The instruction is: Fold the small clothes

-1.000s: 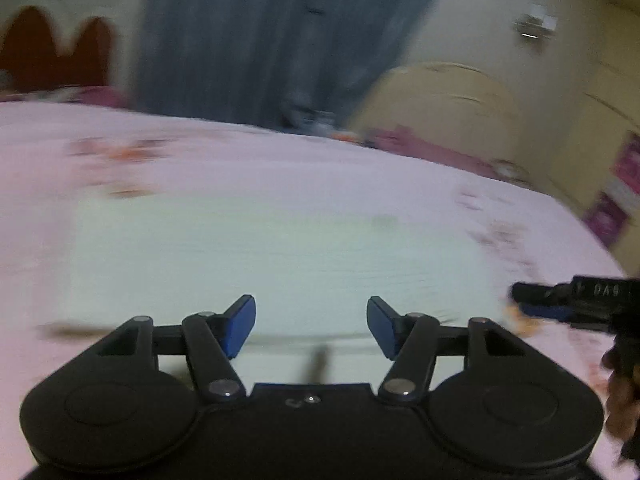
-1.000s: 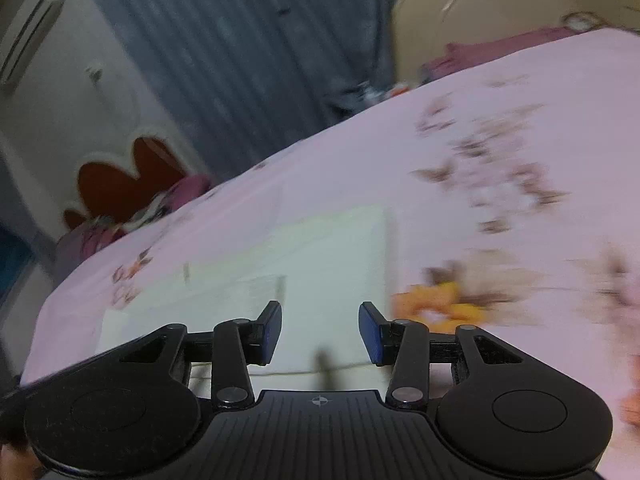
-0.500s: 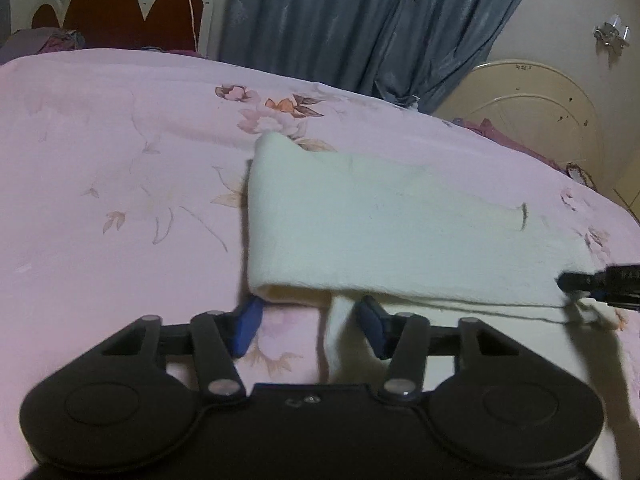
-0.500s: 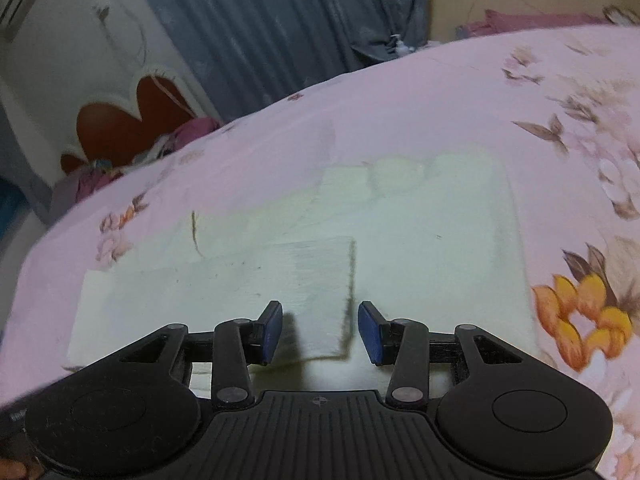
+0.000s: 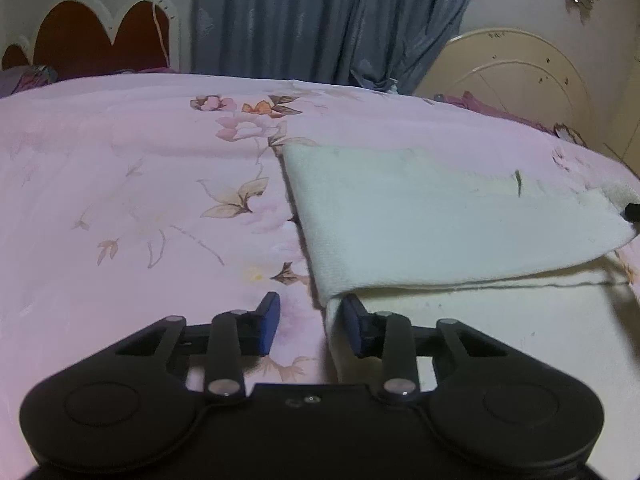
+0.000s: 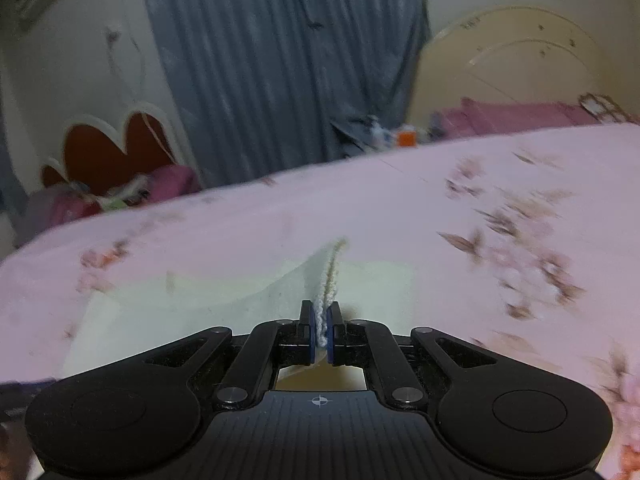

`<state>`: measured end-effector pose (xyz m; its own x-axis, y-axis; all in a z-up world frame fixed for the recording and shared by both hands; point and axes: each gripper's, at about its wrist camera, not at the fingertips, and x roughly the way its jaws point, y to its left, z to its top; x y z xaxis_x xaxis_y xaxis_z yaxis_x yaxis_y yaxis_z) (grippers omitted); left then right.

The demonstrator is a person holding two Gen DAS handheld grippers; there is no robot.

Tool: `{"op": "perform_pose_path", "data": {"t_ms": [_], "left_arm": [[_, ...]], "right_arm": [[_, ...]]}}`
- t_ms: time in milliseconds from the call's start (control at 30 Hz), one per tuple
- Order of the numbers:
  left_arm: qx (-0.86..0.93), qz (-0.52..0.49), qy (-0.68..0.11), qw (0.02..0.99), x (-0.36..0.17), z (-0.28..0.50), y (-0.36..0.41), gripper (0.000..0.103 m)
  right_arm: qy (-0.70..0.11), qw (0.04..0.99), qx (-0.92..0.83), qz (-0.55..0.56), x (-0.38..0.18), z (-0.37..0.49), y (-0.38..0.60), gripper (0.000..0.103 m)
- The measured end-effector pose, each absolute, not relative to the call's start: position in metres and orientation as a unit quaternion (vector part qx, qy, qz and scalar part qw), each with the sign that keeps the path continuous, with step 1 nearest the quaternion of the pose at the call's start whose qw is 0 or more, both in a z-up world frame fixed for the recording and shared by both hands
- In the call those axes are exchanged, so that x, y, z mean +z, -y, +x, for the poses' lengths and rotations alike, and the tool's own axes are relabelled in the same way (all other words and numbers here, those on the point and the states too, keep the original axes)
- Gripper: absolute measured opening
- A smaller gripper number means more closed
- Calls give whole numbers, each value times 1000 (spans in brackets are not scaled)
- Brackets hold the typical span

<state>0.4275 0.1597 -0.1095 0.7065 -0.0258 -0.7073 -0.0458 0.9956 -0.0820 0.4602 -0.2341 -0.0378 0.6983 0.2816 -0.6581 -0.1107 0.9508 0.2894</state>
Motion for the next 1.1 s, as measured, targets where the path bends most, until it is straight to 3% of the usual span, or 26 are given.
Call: {"op": "perform_pose_path", "data": {"t_ms": [700, 767, 833, 867, 1100], "left_arm": [[-14, -26, -401, 915, -106, 431, -158, 30], [-16, -29, -406, 913, -98, 428, -162, 35], [-12, -37, -373, 927, -81, 416, -166, 40], [-18, -40, -352, 935, -72, 411, -164, 41], [-78, -23, -360, 930, -87, 444, -110, 45]], "right_arm": [[-427, 894, 74, 117, -82, 458, 246, 5], [-435, 893, 55, 103, -83, 458, 246, 5], [-416, 906, 7, 78, -72, 451, 247, 11], [-395, 916, -4, 71, -63, 444, 247, 24], [-395, 912, 105, 40, -63, 442, 201, 25]]}}
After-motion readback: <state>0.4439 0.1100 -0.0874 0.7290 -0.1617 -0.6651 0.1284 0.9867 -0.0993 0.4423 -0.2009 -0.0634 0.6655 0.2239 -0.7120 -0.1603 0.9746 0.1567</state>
